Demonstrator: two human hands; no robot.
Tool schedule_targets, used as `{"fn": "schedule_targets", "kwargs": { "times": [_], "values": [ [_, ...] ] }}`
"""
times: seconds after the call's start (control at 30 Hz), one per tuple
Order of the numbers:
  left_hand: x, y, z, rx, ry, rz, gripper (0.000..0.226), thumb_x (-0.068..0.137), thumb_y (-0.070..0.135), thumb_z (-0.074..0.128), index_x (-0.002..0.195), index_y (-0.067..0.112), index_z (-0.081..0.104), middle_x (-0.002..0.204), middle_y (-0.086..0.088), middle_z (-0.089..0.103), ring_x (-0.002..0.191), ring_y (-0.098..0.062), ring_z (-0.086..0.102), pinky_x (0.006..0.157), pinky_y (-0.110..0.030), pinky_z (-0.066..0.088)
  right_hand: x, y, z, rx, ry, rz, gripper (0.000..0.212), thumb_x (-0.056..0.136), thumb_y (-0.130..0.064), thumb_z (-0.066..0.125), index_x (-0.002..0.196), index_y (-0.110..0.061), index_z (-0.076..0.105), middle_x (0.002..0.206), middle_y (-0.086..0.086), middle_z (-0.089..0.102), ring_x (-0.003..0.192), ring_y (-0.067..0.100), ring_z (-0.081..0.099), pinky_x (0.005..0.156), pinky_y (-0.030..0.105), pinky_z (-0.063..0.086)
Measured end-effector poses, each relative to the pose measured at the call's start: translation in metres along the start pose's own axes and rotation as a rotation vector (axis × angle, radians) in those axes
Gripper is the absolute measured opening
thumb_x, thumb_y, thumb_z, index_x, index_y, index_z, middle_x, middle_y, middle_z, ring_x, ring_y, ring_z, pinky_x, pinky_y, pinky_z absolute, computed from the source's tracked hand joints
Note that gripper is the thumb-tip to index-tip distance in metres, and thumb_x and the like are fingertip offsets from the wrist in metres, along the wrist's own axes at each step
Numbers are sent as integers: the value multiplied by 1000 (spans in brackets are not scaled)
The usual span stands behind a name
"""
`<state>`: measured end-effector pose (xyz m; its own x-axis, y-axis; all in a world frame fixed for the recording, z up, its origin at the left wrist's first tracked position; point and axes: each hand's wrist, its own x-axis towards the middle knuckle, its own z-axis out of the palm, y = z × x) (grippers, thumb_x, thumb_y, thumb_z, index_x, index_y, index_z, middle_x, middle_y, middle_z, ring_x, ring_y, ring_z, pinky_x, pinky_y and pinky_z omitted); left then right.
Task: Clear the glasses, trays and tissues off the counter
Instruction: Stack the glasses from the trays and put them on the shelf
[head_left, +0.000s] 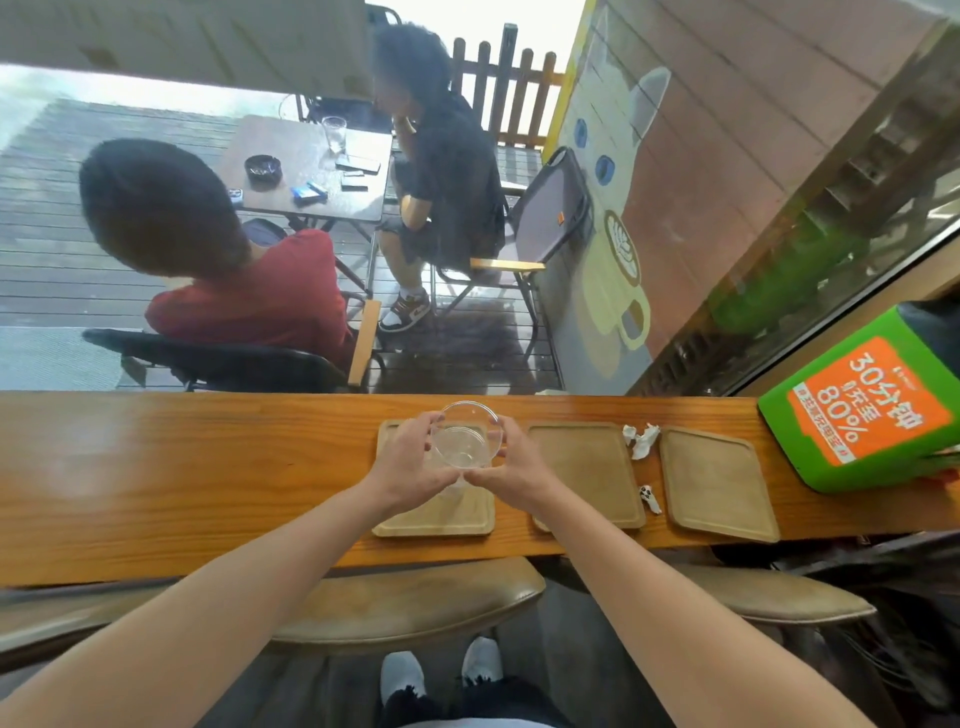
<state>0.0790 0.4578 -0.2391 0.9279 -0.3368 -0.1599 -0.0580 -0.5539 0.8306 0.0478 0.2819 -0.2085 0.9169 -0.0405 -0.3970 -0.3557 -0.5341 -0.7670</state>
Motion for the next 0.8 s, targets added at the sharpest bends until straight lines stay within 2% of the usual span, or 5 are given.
{"fn": "schedule_targets", "kwargs": {
  "times": [0.07,0.23,0.4,0.67,0.8],
  "values": [
    [0,-5,6,33,-6,-10,76,73,29,82,138,22,42,122,4,47,112,-16,51,94,-34,51,2,6,3,-14,-26,14,78,74,-24,84,140,-23,41,112,-13,50,106,10,50,83,24,43],
    [3,-15,17,-20,-60,-55,75,70,19,76,137,26,42,126,6,50,118,-16,49,96,-30,45,11,18,10,-68,-71,38,72,76,-18,80,138,-25,46,124,-5,58,113,14,52,91,27,42],
    [6,-20,30,-24,-60,-93,72,75,14,78,136,23,42,126,3,52,115,-14,50,91,-24,41,17,31,14,-63,-100,54,66,77,-14,78,135,-26,49,115,-8,57,102,9,51,69,10,35],
    [13,-24,37,32,-78,-139,73,72,18,83,133,23,43,119,5,53,109,-15,54,89,-28,48,25,46,12,-19,-148,101,68,78,-19,78,138,-28,46,108,-16,53,92,3,55,76,17,43],
    [18,-27,33,44,-87,-214,85,66,23,89,137,23,42,117,12,50,100,-10,56,80,-23,51,31,51,8,13,-180,161,75,78,-14,79,142,-25,40,119,-10,50,110,15,58,82,26,52]
  ]
}}
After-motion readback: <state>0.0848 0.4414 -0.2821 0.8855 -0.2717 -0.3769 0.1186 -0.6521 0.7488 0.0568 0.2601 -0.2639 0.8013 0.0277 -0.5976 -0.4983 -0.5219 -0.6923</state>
